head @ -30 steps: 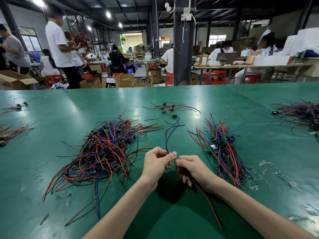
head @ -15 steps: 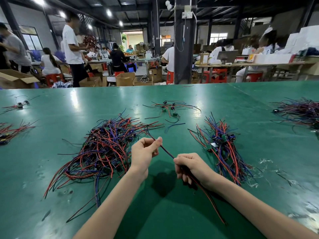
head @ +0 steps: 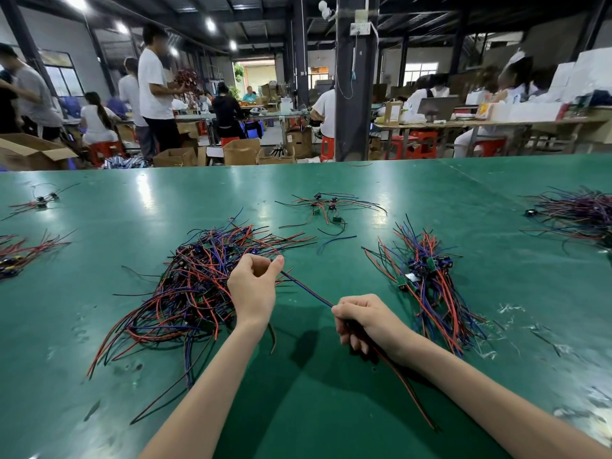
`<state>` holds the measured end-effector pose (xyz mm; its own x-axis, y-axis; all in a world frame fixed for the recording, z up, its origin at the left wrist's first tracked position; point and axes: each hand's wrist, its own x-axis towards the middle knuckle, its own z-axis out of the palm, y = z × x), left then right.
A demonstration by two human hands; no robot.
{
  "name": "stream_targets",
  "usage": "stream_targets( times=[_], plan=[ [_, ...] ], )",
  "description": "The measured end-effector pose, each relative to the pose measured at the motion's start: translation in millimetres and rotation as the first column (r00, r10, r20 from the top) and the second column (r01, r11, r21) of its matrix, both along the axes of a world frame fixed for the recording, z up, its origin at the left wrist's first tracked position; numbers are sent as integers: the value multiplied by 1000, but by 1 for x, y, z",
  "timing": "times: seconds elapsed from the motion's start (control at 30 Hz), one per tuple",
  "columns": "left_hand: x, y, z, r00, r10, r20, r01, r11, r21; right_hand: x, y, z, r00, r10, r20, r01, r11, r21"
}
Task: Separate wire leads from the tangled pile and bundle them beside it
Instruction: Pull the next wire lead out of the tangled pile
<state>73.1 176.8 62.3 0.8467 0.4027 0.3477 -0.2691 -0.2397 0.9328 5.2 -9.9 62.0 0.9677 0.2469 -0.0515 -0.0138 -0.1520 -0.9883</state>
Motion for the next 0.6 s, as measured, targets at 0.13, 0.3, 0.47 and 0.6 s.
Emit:
stream_targets(
  times=[0.13,0.3,0.47,0.6],
  plan=[
    [-2,-3,4,997,-65,-30,58,979,-195,1,-1,-1,1000,-15,-3,15,1000,10],
    [-5,-4,13,973,-199,-115,108,839,-534,2,-1,-2,999,-32,-16,32,999,34],
    [-9,-7,27,894,-424,-145,147,582,-800,4,-2,-3,999,-41,-19,42,998,53],
    [-13,-7,35,776,-609,-163,76,347,-935,4,-4,-2,998,-50,-23,52,997,61]
  ],
)
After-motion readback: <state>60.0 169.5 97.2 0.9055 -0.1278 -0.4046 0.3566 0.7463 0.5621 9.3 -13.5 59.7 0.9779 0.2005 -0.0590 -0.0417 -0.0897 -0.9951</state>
